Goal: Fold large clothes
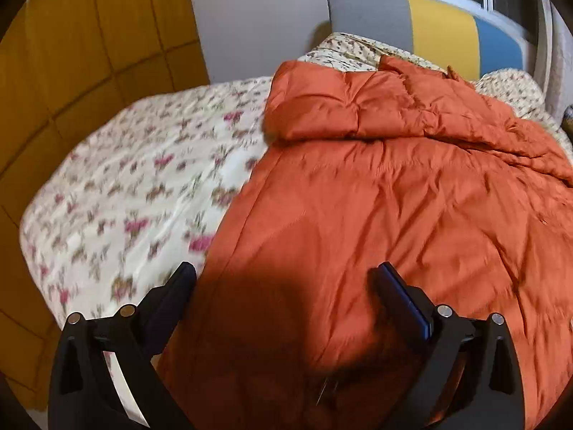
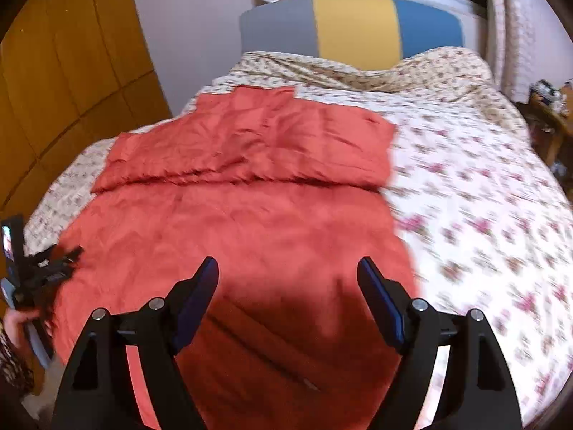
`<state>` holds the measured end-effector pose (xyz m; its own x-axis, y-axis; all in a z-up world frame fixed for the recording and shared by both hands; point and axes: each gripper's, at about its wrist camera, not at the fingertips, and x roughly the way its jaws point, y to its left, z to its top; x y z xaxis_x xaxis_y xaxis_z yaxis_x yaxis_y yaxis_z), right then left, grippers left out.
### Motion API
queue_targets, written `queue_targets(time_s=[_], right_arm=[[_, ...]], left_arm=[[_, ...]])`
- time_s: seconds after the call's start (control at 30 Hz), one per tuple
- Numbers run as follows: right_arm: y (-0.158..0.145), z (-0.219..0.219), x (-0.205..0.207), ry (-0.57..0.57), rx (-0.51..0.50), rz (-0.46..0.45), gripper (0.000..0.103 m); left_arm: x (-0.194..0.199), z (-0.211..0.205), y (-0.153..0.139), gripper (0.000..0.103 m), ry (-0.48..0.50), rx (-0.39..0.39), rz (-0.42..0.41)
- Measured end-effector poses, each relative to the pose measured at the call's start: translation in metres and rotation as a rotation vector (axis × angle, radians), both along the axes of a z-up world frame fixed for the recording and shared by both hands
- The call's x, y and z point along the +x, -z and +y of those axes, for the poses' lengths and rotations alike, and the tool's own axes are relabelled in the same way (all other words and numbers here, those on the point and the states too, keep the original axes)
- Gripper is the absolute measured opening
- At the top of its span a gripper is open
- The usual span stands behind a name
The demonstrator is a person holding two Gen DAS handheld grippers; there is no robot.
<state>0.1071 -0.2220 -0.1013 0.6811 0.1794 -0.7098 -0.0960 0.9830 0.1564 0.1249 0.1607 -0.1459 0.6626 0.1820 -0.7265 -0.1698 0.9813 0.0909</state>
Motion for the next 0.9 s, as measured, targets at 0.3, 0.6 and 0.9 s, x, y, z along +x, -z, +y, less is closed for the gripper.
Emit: queue_targets(time_s=[0.3, 0.6, 0.9], right_arm=[[0.03, -0.073, -0.05, 0.071, 0.048, 0.096, 0.084], [0.055, -0.074, -0.067, -0.015, 0.268, 0.167, 0.083], [0.056, -0.048, -0.077, -0.076, 0.241, 0.141, 0.079]], left_arm=[[-0.038, 0.031, 0.004, 0.1, -0.105, -0.098, 0.002], [-0.045, 0.042, 0.006, 0.1, -0.104, -0.194, 0.063], [-0.052, 0.041, 0.007, 0.098, -0.046, -0.204, 0.071]])
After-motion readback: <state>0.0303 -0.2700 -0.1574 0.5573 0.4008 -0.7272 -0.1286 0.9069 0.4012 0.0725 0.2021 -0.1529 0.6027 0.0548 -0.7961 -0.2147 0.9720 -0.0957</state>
